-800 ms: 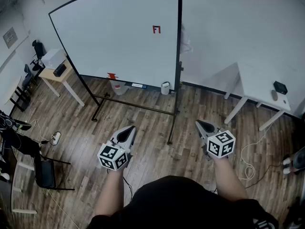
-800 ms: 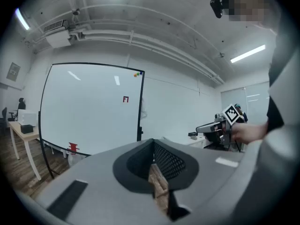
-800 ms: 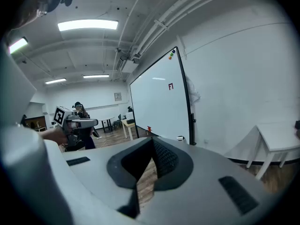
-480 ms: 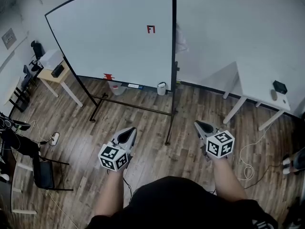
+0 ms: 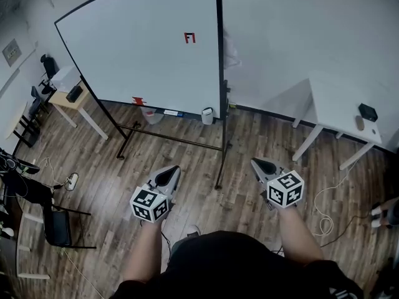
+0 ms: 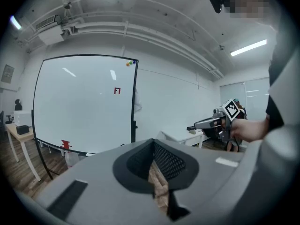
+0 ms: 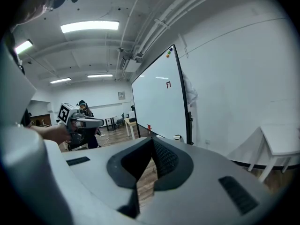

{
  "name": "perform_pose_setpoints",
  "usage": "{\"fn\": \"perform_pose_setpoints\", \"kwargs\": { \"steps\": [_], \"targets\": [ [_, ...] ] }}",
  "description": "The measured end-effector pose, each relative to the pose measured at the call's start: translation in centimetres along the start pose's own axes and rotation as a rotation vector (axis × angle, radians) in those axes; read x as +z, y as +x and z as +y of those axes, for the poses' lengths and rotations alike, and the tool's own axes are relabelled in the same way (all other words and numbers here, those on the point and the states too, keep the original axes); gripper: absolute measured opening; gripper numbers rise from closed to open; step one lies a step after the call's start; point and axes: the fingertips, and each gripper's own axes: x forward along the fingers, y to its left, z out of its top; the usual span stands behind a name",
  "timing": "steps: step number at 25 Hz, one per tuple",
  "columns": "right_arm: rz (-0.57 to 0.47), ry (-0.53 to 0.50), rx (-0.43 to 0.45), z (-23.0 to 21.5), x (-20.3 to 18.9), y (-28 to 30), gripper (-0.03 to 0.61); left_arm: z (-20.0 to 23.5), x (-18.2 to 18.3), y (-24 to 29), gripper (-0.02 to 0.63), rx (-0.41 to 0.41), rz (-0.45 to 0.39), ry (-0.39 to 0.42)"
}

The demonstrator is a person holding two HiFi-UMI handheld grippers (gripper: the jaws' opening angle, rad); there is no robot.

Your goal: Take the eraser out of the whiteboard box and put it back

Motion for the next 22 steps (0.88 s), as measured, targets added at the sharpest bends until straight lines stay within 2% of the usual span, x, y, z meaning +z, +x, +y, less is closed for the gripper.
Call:
{"fn": "perform_pose_setpoints", "kwargs": {
  "steps": [12, 22],
  "targets": [
    [0.03, 0.012, -0.025, -0.5, -1.4, 1.1, -0.003, 1.3, -1.5, 2.5, 0.012, -0.046, 0.014, -0.004],
    [0.058, 0.042, -0.05, -1.9, -1.7, 5.3, 0.005, 5.6, -2.2, 5.5, 0.012, -0.09, 0.03, -0.026]
  ]
}}
